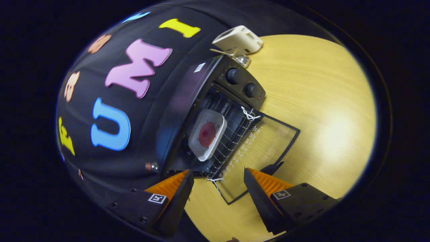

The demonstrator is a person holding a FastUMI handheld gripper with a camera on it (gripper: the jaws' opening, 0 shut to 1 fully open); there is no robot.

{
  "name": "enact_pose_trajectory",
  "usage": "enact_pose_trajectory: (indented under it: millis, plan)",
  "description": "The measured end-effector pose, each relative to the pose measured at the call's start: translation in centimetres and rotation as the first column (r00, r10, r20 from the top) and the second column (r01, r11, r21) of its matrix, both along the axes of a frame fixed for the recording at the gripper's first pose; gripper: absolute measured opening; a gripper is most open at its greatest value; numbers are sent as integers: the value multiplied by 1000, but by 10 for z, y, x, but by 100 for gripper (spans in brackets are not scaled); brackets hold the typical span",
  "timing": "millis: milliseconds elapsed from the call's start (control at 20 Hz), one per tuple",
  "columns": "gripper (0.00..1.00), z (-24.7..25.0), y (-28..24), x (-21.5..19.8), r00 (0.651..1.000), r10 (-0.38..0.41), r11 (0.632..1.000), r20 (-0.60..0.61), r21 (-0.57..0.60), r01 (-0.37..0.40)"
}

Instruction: Open the toaster oven, put the food inside, and close the toaster oven door.

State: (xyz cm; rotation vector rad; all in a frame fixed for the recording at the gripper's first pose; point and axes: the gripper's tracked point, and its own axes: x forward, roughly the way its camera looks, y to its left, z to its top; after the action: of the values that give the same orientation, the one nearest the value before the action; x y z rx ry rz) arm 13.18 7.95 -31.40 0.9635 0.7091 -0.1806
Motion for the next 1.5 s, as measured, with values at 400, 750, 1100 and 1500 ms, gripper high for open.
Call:
enact_pose_trajectory:
  millis: [400,750,1100,1500]
  plan:
    - [97,-61,7,-77,861,507,681,-34,-597,-424]
    - [98,-122,-6,-57,847,501,584,-178,-652,-483]
    - [98,-142,-3,-40,876,431,613,-214,-643,-459]
    - [99,-100,-2,-37,900,413,622,-136,-681,-388]
